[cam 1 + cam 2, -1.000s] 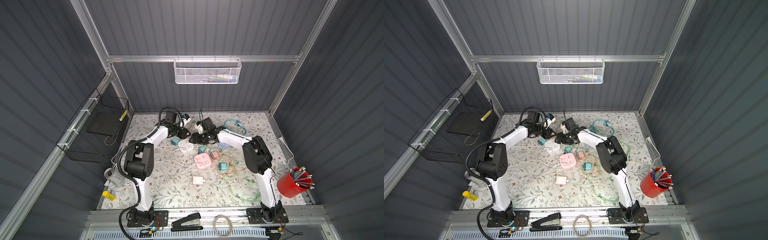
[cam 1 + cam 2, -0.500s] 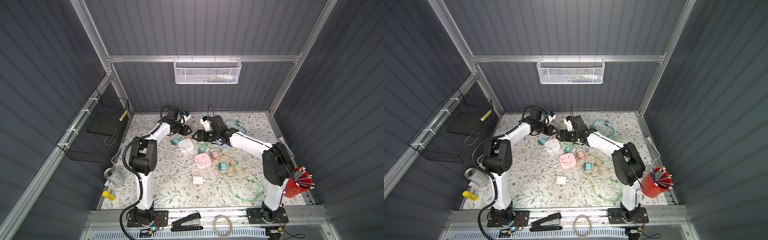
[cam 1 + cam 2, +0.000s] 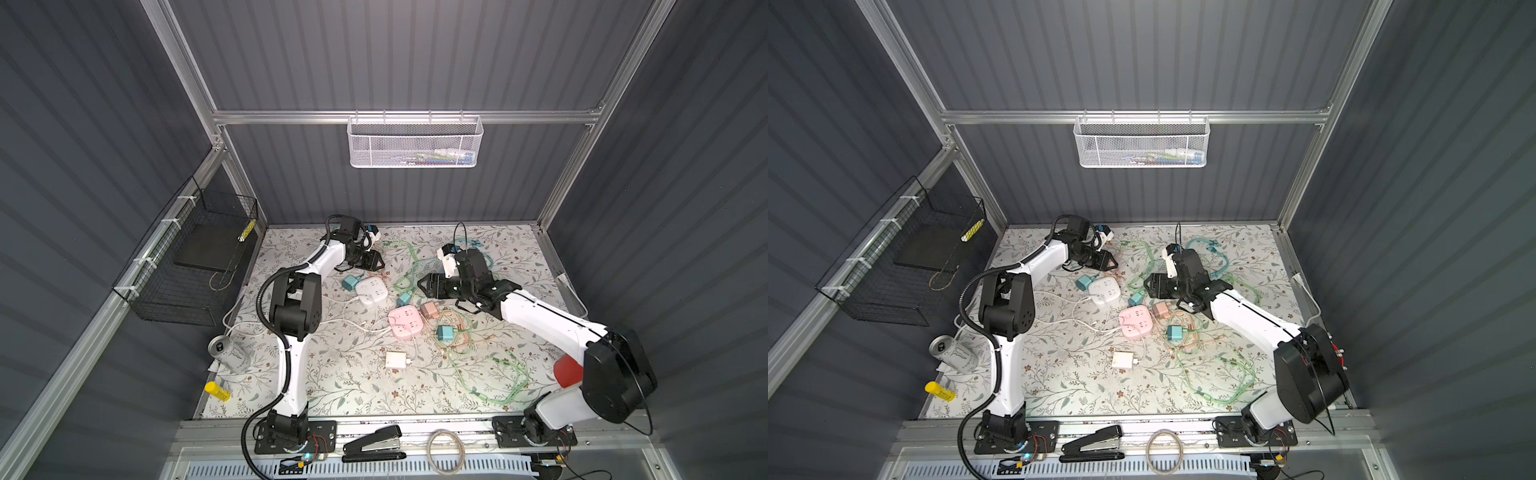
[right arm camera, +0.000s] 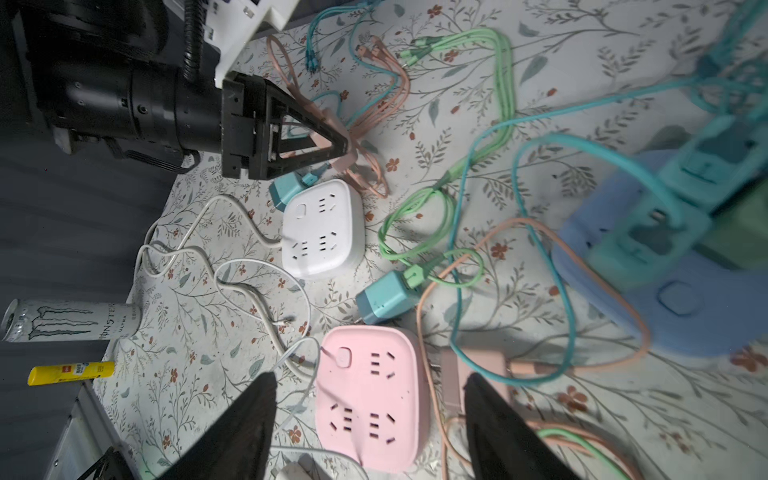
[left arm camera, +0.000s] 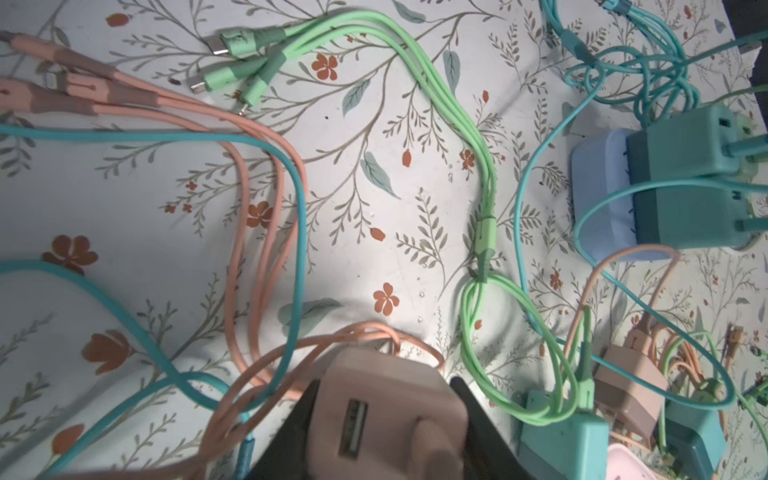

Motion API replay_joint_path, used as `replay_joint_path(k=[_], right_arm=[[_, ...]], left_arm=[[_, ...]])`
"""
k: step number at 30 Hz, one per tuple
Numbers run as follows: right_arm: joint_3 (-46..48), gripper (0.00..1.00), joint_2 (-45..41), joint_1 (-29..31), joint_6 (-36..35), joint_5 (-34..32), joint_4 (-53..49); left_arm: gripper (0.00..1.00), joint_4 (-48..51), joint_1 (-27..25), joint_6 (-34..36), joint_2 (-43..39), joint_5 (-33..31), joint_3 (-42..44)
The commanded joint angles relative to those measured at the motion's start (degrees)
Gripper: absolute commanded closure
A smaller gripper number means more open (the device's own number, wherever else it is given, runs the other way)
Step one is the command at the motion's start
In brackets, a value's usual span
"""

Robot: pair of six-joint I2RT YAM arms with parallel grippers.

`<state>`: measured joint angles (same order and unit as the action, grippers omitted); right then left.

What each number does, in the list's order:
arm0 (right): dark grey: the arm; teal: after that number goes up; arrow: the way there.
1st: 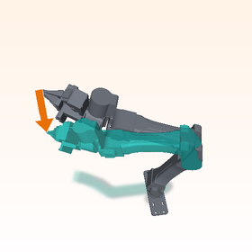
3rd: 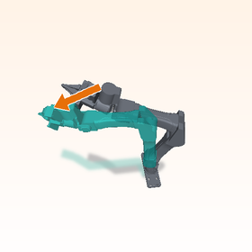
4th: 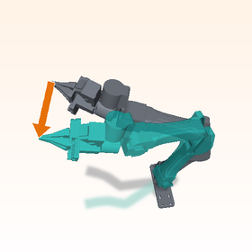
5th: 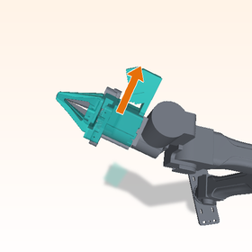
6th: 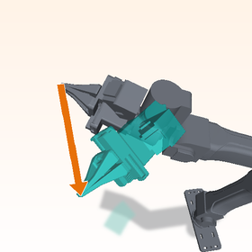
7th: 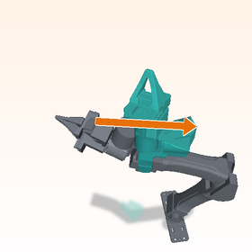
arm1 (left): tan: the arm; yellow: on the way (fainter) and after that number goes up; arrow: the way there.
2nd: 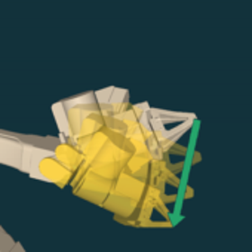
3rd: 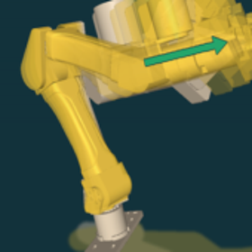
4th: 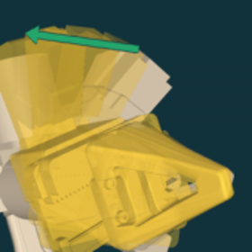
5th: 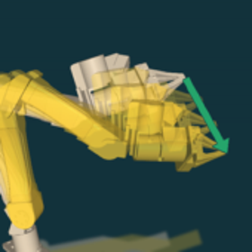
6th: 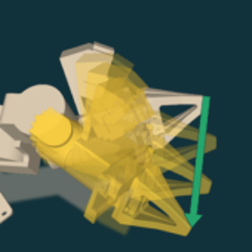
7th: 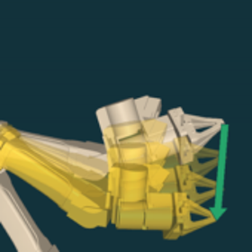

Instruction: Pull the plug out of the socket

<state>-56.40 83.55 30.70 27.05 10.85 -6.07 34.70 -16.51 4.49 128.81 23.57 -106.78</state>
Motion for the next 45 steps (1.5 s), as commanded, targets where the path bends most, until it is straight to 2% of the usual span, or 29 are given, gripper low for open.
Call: replay_joint_path(k=[1, 8, 13, 17, 23, 29, 35, 39, 45], right_arm=[[2.88, 0.27, -3.49, -0.59, 0.94, -3.93, -1.38], [7.62, 0.26, -10.31, -0.68, 2.90, -7.25, -4.61], [10.70, 0.24, -15.39, -0.98, 4.19, -10.54, -7.59], [12.88, 0.23, -17.07, -2.91, 5.19, -10.88, -7.92], [11.75, 0.23, -13.57, -6.32, 4.68, -8.15, -7.92], [8.71, 0.23, -8.49, -7.76, 4.42, -5.41, -7.83], [7.86, 0.23, -6.58, -9.29, 4.24, -4.67, -7.82], [7.73, 0.23, -5.81, -11.46, 4.23, -2.46, -7.38], [7.62, 0.23, -4.87, -13.69, 3.51, -0.63, -6.97]], left_arm=[[0.75, 6.31, -0.01, -2.44, 2.23, -1.32, -3.59], [0.71, 12.35, -0.01, -4.48, 7.23, -2.43, -9.37], [0.62, 13.73, -0.01, -5.36, 8.34, -2.58, -11.74], [0.49, 15.84, -0.01, -6.23, 9.99, -2.57, -14.94], [0.31, 18.39, -0.09, -6.95, 11.05, -2.13, -17.12], [0.23, 17.90, -0.19, -8.08, 9.23, -2.31, -16.39], [0.17, 18.79, -0.23, -9.59, 8.12, -3.48, -16.96], [0.16, 19.49, -0.29, -12.42, 8.08, 0.98, -18.02], [0.16, 17.38, -0.45, -17.89, 5.97, 2.87, -15.99]])
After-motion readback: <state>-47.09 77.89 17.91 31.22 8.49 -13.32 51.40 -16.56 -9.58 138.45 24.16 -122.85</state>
